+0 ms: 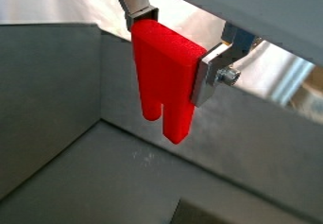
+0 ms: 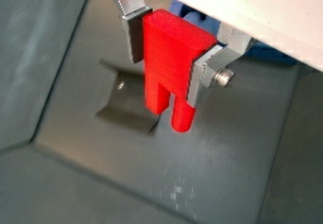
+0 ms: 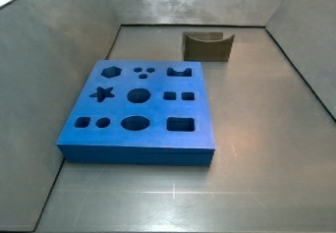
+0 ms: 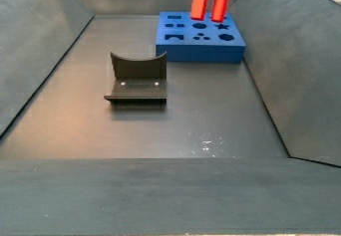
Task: Pick up the square-circle object. Move up. Place the square-circle object on the fixture. Regrasp the square-circle object. Rotate the square-circle object. Move to above the board. Insert the square-circle object.
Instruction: Rotate the square-circle object.
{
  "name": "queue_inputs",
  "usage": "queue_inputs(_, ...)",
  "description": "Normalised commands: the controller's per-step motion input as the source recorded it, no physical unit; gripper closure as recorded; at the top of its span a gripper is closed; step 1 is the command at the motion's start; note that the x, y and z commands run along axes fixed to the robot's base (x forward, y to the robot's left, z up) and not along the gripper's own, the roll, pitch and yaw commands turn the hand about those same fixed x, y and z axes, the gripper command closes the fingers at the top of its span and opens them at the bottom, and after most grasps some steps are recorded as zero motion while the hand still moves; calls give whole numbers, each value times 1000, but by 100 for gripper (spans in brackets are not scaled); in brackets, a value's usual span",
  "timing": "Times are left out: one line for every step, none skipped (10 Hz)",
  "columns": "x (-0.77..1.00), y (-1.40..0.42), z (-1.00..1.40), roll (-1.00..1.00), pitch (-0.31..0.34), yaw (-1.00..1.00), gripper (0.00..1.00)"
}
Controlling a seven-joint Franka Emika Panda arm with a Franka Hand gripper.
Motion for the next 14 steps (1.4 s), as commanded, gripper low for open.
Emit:
queue_inputs(-37,17,44,-935,293,-1000,100)
queue_inputs(-50,19,58,-954,358,-1000,100)
queue_inputs(-53,16,63,-970,404,-1000,100)
queue_inputs(-50,17,65,-989,440,-1000,100)
queue_inputs(-12,20,67,-931,504,-878,100)
queue_inputs(17,16,74,-687,443,-606,100)
queue_inputs(43,15,43,-462,350,-376,100)
queue_inputs(55,12,1,-260,223,-180,100)
queue_inputs(-117,36,0,-29,24,-1000,100)
queue_inputs(-135,37,15,-25,16,-1000,100)
queue_inputs(-108,31,26,-27,13,-1000,100)
queue_inputs(-78,22,25,-29,13,-1000,100)
queue_inputs(-49,21,19,-32,14,-1000,100)
queue_inputs(-41,20,16,-34,15,-1000,100)
